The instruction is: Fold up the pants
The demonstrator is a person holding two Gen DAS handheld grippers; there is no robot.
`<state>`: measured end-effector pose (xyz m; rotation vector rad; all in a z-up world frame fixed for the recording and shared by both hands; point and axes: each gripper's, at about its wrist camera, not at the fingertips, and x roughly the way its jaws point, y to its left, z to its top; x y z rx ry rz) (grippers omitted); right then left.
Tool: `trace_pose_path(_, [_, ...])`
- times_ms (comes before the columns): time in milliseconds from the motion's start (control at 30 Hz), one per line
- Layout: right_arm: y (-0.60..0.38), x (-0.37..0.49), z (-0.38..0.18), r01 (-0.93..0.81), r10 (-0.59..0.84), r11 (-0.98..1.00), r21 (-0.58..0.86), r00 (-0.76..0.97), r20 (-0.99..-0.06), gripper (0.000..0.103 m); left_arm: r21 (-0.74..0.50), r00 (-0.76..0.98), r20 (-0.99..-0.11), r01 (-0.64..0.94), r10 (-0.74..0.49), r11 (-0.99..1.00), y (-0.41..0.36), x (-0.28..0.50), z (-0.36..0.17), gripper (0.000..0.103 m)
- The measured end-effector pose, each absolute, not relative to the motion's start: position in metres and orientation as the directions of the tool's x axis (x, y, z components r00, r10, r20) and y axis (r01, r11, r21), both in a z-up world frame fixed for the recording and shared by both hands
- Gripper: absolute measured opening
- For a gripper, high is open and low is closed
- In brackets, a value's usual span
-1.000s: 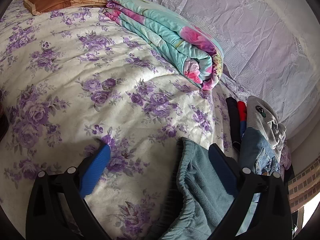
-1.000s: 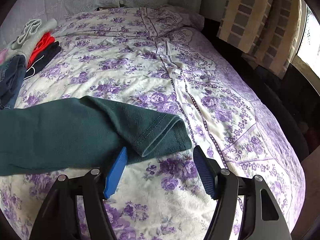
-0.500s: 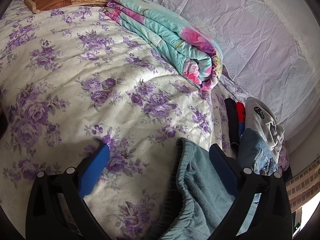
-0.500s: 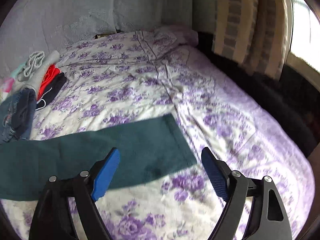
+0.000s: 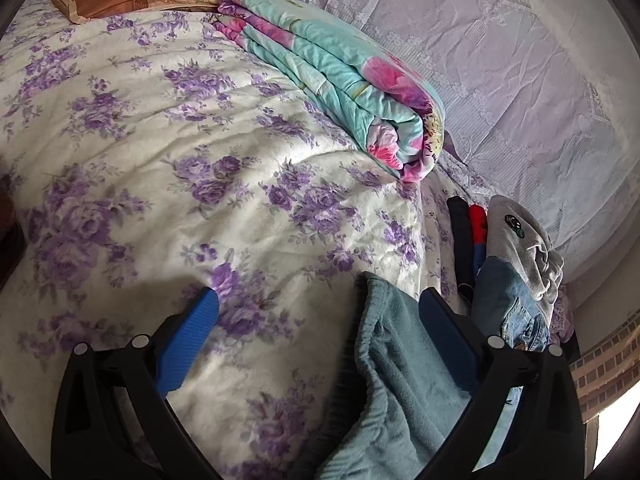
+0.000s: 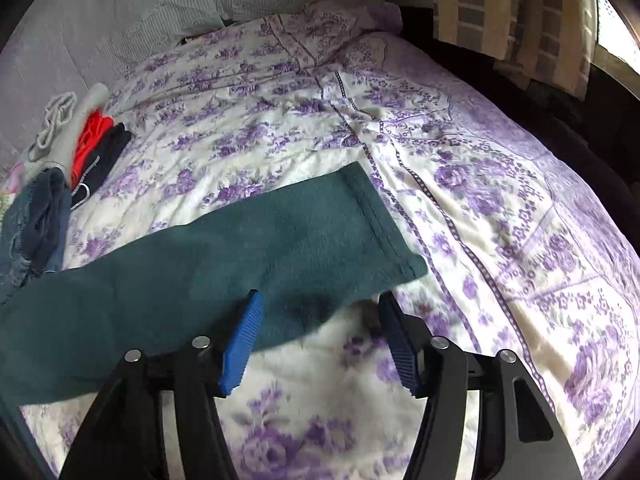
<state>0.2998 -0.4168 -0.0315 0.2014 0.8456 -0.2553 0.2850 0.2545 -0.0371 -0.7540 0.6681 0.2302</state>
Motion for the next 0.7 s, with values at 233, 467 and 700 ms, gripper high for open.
trace_pose_path(233, [-0.430,0.173,0.000,0.296,-0.139,0.942,0.159,0.773,-0.619,0.084,-0.608,0.764,-0.615,-0.302,-0.195,0.734,0.243,0.184,-0.018,0.098])
trace_pose_path(467, [-0.417,0.116,-0.007,0.239,-0.060,0.943,0.232,0.808,-0.586,0.084,-0.661,0.661,-0.656,-0.272,-0.363,0.699,0.220,0.134,-0.034,0.097])
trace_pose_path(700, [-0.399,0.072,0.003,0.172,0.005,0.947,0.271,0.836,-0.548,0.084,-0.599,0.677,-0.663,-0.226,-0.318,0.768,0.191,0.155,-0.039,0.096])
